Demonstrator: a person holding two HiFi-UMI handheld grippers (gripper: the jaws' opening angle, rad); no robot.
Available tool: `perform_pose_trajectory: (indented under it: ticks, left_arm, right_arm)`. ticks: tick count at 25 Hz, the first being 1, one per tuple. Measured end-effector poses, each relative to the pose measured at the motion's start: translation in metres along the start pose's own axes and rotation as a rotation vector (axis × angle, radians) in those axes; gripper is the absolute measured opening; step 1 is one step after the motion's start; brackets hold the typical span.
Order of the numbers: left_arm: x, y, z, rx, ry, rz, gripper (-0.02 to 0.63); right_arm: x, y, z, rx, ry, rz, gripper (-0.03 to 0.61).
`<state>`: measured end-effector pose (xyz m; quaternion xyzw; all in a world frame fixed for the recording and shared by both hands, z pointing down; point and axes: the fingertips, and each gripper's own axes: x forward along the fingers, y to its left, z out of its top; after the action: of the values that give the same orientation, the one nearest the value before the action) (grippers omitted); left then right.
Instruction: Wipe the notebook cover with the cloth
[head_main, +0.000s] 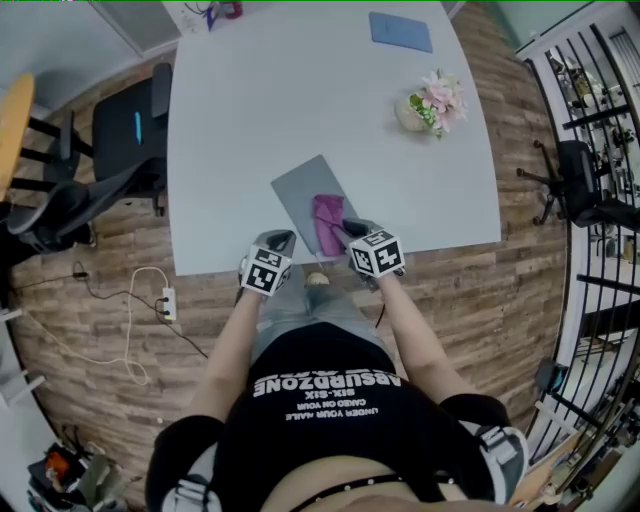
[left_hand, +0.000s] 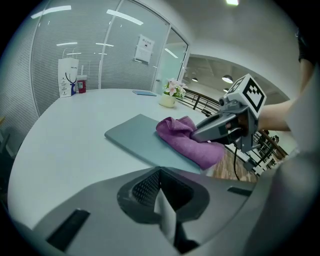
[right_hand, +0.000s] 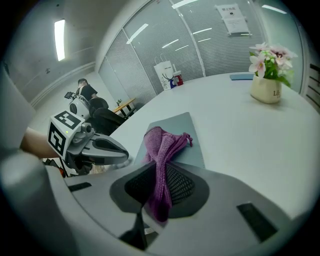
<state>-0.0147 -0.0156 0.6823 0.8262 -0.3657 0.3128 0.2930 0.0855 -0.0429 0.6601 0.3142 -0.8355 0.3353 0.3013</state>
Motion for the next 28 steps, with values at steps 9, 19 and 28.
perform_pose_trajectory:
  ticks: [9,19,28]
  left_arm:
    - [0.005,-0.004,0.005,0.020,0.007,-0.013,0.014]
    - [0.016,-0.015,0.010,0.058,0.036,-0.045,0.014]
    - [0.020,-0.015,0.006,0.118,0.049,-0.066,0.014]
  right_arm:
    - [-0.022,-0.041,-0.010,0.011,0.020,-0.083,0.069]
    - [-0.036,-0.059,-0.014,-0.014,0.014,-0.178,0.069]
    - [-0.032,-0.064,-0.021,0.017,-0.016,-0.211,0.069]
